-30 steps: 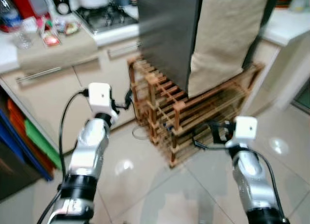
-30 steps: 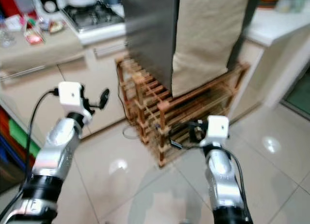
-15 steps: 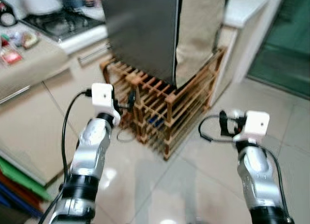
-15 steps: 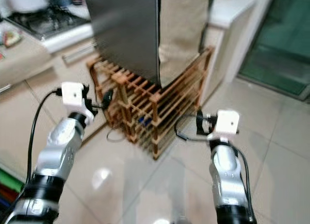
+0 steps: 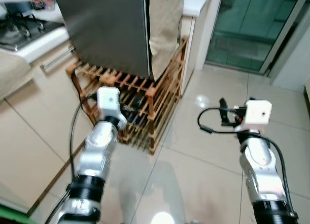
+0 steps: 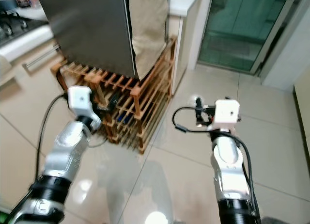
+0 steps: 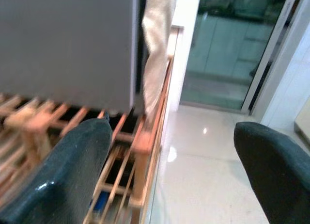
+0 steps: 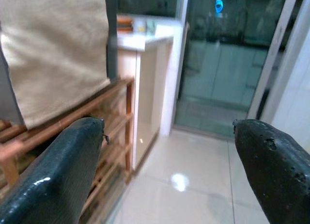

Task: Restocking fridge

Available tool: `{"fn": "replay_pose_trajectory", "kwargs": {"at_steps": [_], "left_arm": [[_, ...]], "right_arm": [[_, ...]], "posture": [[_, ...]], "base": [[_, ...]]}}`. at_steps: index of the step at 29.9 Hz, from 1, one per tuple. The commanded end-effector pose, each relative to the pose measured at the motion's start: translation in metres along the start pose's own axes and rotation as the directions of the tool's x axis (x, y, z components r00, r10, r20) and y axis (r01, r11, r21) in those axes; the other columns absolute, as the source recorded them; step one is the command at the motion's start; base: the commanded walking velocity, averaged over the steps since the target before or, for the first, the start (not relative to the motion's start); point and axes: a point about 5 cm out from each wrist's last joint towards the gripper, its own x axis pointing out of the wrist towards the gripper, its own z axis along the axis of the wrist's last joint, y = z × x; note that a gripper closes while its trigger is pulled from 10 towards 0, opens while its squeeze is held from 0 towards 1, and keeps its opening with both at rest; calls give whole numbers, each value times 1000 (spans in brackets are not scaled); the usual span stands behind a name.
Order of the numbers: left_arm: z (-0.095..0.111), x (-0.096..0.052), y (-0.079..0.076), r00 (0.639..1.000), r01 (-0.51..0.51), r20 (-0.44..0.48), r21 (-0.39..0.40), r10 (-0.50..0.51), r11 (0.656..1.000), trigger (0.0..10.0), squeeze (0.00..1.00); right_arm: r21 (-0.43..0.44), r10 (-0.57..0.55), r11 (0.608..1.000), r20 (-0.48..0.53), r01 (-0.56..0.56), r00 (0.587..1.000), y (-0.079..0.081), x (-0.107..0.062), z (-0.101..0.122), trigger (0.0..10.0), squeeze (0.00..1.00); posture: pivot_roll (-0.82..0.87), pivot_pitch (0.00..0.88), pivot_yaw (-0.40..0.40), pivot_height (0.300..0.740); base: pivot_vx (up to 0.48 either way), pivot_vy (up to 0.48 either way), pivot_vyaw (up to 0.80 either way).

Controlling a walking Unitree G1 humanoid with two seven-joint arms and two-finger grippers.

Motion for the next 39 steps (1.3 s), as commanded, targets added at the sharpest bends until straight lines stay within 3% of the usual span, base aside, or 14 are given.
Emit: {"fn": "replay_pose_trajectory", "kwargs": {"at_steps": [1, 10, 16, 26, 33, 39], "left_arm": [[12, 3, -1, 999, -4, 54, -9, 4, 1000, 10000, 0], [20, 6, -5, 997, -1, 76, -27, 3, 1000, 10000, 0], [24, 9, 0, 995, -43, 80, -134, 54, 990, 10000, 0], [33, 17, 5, 989, -115, 81, -99, 123, 988, 10000, 0], [56, 33, -12, 994, 36, 106, -28, -33, 999, 10000, 0], [75, 55, -20, 993, 57, 107, -78, -49, 995, 10000, 0]], "right_arm": [[-13, 10, 1000, 9, -10, 1000, 2, 2, 5, 10000, 0], [-16, 11, 1000, -26, -11, 1000, -1, -1, -4, 10000, 0], [-17, 16, 1000, -37, -17, 999, 0, 0, -6, 10000, 0], [-16, 34, 999, -47, -34, 998, 1, 1, -8, 10000, 0], [-17, 39, 999, -57, -40, 998, 1, 2, -10, 10000, 0], [-5, 35, 999, -62, -35, 997, 1, 1, -10, 10000, 0]], "posture": [[-56, 0, 55, 740], [-57, 0, 52, 740], [-57, 0, 52, 740], [-57, 0, 46, 740], [-60, 0, 39, 740], [-75, 0, 42, 740]], "base": [[412, -240, 0], [421, -27, 0], [447, 0, 0], [336, 0, 0], [0, 0, 0], [0, 0, 0]]}}
